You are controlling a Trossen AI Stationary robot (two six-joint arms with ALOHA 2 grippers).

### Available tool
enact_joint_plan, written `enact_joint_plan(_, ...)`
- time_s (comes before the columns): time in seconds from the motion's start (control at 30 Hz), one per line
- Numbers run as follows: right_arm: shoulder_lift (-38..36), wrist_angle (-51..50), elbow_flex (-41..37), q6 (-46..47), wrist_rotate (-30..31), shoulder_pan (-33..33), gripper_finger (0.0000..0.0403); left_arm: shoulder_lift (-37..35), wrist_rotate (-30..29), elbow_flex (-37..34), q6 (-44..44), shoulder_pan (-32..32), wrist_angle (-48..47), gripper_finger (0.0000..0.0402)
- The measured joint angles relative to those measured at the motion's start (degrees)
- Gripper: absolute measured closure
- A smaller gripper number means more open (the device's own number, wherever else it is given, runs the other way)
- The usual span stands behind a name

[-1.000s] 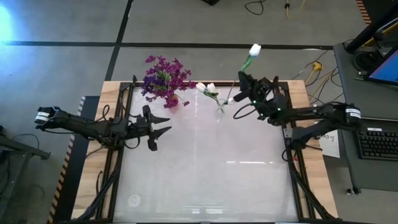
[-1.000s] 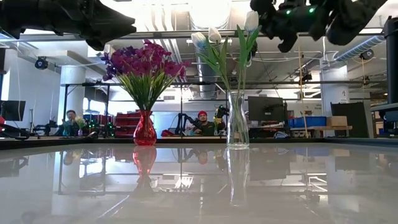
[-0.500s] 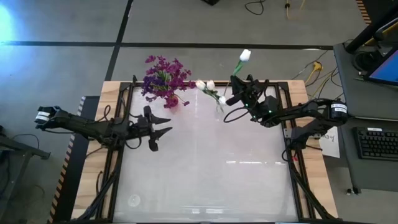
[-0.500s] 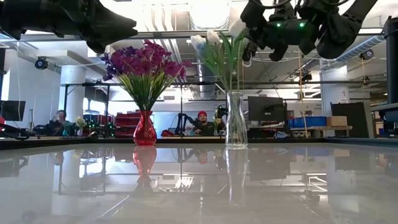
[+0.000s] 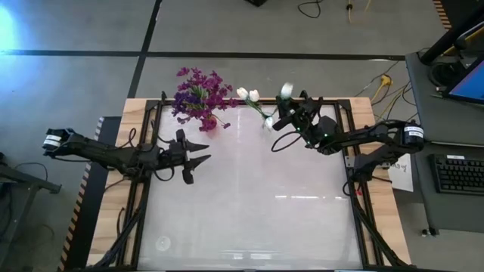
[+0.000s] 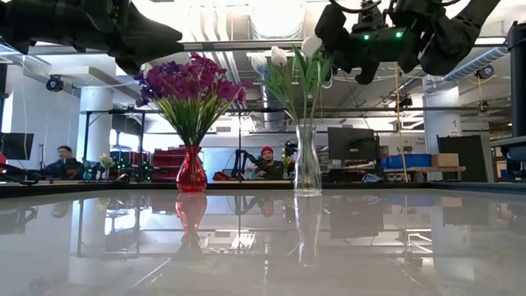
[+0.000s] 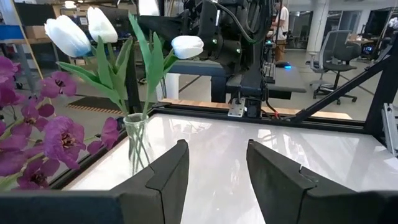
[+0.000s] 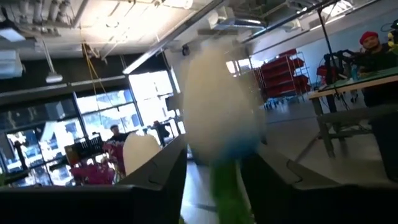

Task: Sort flowers into vase by color
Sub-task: Put the white flower into the transparent vase

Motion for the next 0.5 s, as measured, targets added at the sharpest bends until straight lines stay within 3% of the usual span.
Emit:
enact_joint_plan(0.23, -2.60, -6.41, 0.00, 0.37, 0.03, 0.09, 0.0237, -0.02, 0.00, 0.00, -1.99, 0.00, -0.04, 0.0253)
enact_joint_plan(0.5, -11.13, -24.43, 0.00, 5.32, 0.21, 0.31, 0.0203, 0.04, 0.02, 0.00, -3.01, 0.00, -0.09, 0.0253)
